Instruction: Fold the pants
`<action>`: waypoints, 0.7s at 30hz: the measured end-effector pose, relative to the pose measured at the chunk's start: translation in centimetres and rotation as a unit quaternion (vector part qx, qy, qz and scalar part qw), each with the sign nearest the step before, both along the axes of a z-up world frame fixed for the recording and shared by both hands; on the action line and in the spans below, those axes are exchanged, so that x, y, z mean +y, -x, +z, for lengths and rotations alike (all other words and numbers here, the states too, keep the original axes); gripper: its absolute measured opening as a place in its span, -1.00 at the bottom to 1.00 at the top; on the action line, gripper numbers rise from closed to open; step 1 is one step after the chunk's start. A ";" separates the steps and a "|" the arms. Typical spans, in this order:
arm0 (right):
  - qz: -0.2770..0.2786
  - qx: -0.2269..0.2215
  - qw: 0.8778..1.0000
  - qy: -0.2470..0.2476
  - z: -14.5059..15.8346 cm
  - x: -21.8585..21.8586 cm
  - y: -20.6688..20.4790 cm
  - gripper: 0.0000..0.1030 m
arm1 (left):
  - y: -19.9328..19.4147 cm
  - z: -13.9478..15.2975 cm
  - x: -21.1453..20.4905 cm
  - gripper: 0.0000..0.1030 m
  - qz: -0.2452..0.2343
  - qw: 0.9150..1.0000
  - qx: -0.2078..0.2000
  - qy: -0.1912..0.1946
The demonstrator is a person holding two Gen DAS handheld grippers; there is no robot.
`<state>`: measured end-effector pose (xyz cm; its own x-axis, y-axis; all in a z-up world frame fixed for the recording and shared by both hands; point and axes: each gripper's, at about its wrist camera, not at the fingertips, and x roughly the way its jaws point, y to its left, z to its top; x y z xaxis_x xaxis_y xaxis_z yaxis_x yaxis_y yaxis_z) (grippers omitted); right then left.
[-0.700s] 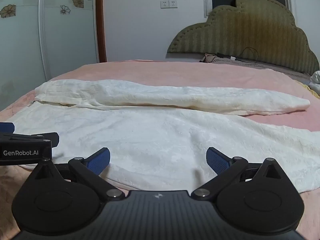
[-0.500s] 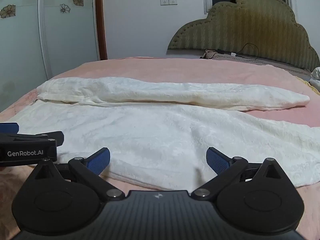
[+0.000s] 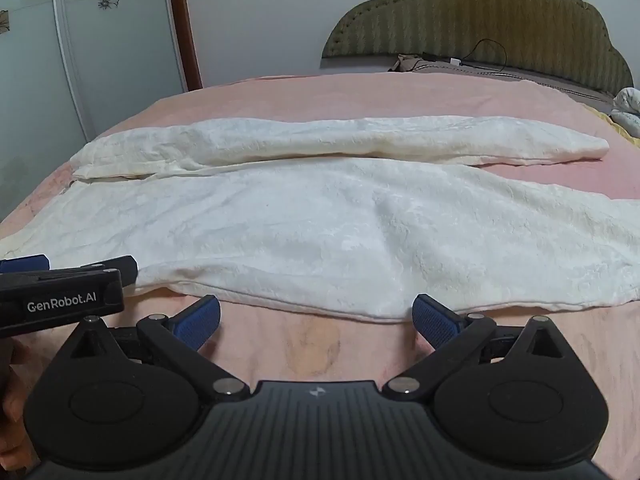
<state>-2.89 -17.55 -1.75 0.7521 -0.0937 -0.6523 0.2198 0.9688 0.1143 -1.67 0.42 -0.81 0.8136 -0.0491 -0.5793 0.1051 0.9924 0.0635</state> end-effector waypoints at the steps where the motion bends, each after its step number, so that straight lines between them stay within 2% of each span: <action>1: 0.000 0.001 1.000 0.001 0.0 0.0 0.0 1.00 | 0.1 0.0 0.0 0.97 0.000 1.000 -0.001 -0.001; 21: -0.001 0.005 1.000 0.004 -0.1 0.0 -0.1 1.00 | 0.0 0.1 0.2 0.98 0.005 1.000 0.000 -0.011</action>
